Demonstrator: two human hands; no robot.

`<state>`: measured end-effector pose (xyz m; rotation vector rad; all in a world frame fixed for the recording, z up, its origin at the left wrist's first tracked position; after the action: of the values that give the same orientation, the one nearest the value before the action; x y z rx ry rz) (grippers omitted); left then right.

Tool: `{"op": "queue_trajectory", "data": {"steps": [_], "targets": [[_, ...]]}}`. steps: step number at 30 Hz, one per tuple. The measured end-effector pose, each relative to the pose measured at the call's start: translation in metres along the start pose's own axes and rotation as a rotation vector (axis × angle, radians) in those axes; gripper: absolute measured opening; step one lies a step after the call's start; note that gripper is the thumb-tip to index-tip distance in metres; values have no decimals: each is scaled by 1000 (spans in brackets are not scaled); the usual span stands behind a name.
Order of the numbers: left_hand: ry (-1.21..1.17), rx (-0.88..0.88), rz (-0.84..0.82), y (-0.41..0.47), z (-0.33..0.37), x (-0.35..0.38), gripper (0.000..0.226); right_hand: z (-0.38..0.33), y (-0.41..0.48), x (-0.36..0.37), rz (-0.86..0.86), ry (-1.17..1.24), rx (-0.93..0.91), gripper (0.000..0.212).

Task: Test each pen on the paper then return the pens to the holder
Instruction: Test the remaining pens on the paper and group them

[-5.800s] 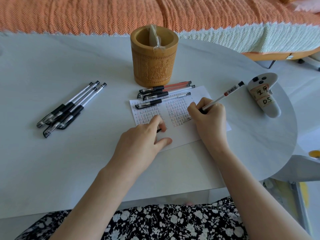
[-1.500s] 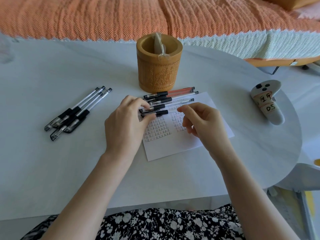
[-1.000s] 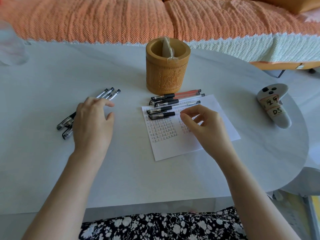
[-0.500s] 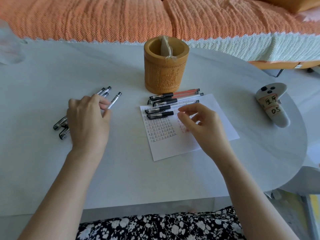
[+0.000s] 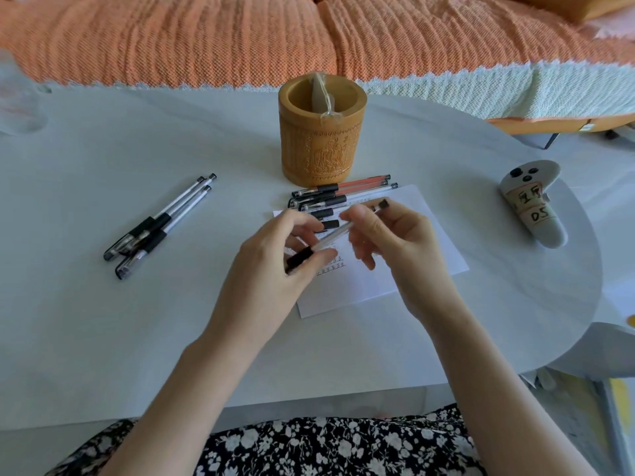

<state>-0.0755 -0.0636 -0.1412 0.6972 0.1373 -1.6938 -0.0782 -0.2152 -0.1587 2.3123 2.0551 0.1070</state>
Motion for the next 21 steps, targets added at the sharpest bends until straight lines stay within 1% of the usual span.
{"op": "queue_trajectory", "data": {"steps": [2,4,8,14,18,21], "targets": [[50,-54,-37,-1,-8,4,14,-3,0,-6,37,12,-13,33],[73,-54,-65,-1,-8,8,9,-6,0,-9,50,7,-25,25],[81,-5,-102,0,-2,15,13,-10,0,-14,89,17,-49,19],[120,15,-119,0,-3,17,17,-10,0,-16,83,-19,-50,19],[239,47,-118,-1,4,18,20,-7,1,-20,104,-6,-40,21],[229,34,-135,-1,4,21,24,-5,1,-22,100,7,-43,21]]}}
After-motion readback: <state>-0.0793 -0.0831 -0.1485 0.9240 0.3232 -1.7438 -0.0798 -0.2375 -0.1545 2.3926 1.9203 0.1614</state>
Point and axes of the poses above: each hand's wrist, its own y-axis towards the middle knuckle, its own x-axis out of the palm, z = x × y, the point moved 9 cm from there along y, towards the middle knuckle, and after that the axes turned 3 degrees about -y, right-handed, at the moved point
